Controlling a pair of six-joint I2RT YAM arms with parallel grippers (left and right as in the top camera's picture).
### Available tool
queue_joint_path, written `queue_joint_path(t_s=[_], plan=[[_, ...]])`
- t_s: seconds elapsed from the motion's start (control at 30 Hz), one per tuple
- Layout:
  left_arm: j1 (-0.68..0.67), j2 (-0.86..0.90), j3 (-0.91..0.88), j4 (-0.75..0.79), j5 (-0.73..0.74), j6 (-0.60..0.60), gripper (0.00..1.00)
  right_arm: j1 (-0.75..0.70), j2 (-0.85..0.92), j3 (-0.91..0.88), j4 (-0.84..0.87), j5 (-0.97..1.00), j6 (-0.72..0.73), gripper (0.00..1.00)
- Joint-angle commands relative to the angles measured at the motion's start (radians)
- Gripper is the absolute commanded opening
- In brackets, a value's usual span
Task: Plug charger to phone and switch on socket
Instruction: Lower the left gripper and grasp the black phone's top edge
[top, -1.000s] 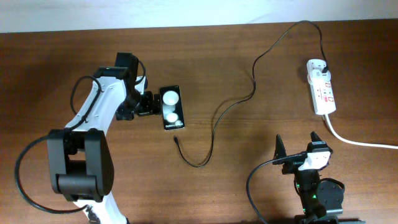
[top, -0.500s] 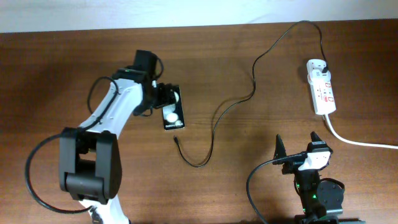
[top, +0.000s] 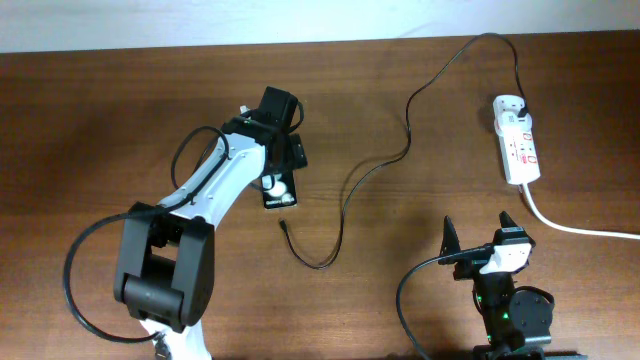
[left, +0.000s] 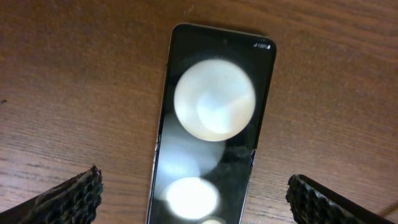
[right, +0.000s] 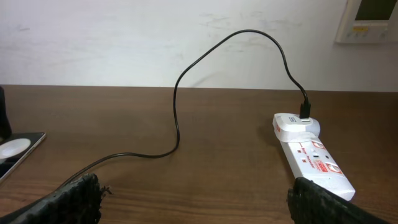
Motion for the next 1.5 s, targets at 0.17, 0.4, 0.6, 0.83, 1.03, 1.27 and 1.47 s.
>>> queue_joint_path(t_s=[0.17, 0.4, 0.6, 0.83, 1.03, 1.27, 1.47], plan=[[-0.002, 0.079, -0.006, 0.123, -0.023, -0.014, 0.99, 0.005, -0.007, -0.005, -0.005, 0.002, -0.003, 0.99], [-0.003, 0.141, -0.006, 0.139, -0.055, -0.014, 0.99, 0.005, -0.006, -0.005, -0.005, 0.002, -0.003, 0.99], [-0.002, 0.171, -0.006, 0.095, -0.053, -0.014, 0.99, 0.005, -0.006, -0.005, -0.005, 0.002, -0.003, 0.99], [-0.002, 0.172, -0.006, 0.031, 0.109, 0.2, 0.99, 0.005, -0.006, -0.005, -0.005, 0.002, -0.003, 0.99], [-0.002, 0.172, -0.006, -0.012, 0.122, 0.212, 0.99, 0.005, -0.007, -0.005, -0.005, 0.002, -0.003, 0.99], [-0.002, 0.172, -0.006, -0.005, 0.122, 0.212, 0.89, 0.005, -0.007, -0.005, -0.005, 0.002, -0.003, 0.99], [-0.002, 0.172, -0.008, -0.063, 0.128, 0.212, 0.79, 0.005, -0.007, -0.005, -0.005, 0.002, -0.003, 0.99]])
